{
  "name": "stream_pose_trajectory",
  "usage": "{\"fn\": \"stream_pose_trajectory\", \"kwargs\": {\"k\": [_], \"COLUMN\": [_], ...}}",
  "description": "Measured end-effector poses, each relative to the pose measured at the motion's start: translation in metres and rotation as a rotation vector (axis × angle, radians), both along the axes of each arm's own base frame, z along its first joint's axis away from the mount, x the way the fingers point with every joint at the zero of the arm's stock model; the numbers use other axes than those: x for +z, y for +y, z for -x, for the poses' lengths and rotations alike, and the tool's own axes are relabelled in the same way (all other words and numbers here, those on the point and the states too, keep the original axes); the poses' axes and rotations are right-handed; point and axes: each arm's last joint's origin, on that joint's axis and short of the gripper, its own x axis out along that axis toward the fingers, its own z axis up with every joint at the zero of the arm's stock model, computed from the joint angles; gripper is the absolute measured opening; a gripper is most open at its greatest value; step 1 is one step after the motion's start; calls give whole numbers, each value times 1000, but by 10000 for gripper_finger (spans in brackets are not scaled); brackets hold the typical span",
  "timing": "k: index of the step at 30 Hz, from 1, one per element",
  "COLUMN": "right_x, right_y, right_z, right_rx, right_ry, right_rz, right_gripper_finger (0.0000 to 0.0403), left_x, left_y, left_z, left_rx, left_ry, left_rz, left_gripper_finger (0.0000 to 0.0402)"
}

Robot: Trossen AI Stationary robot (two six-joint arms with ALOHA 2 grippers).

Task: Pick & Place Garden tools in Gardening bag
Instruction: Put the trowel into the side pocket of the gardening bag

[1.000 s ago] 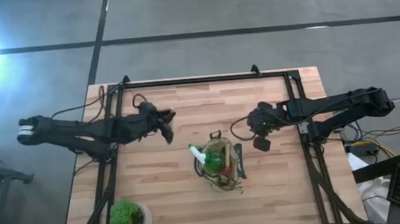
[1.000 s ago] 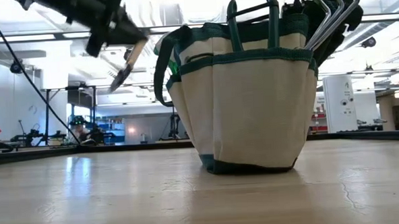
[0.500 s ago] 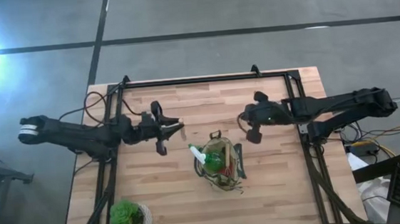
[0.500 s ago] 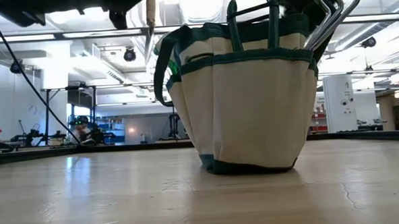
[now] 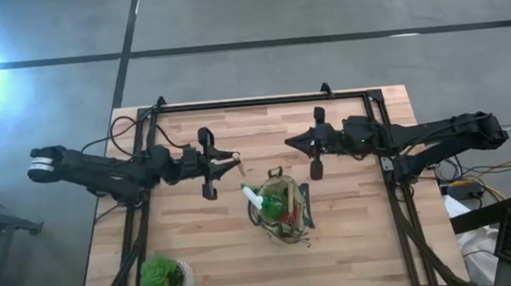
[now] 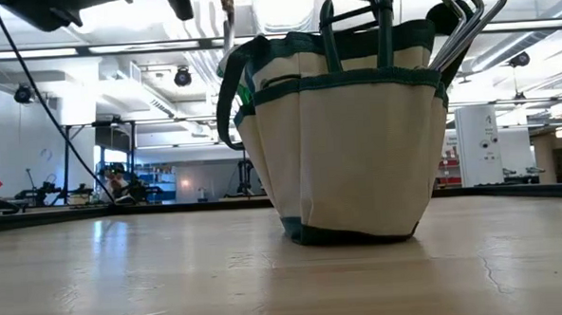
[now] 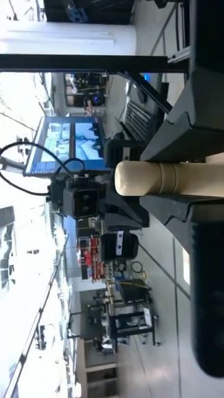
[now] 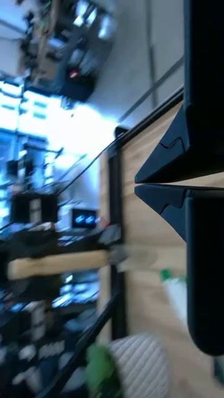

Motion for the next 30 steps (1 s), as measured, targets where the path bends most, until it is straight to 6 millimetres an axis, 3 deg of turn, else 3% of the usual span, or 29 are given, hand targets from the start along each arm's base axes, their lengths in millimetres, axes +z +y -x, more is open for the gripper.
{"fn": "stream_pose_trajectory", "kwargs": {"k": [5, 9, 22, 30], "right_x": [4, 5, 3, -2], "right_y": [4, 6, 8, 9], "right_z": [-1, -1, -1, -13], "right_rx": [110, 197, 202, 206], "right_ry": [-108, -125, -120, -146], "right_rz": [-11, -43, -72, -90], "right_gripper_finger": [12, 39, 173, 201], "left_x": [6, 9, 17, 24], "left_y": [-1, -1, -2, -2], "left_z": [-10, -20, -46, -53], "left_rx": [-4, 1, 3, 5], "left_ry": [-3, 15, 84, 69], "left_rz": [-14, -29, -45, -56], "left_gripper_finger": [66, 66, 66, 66]}}
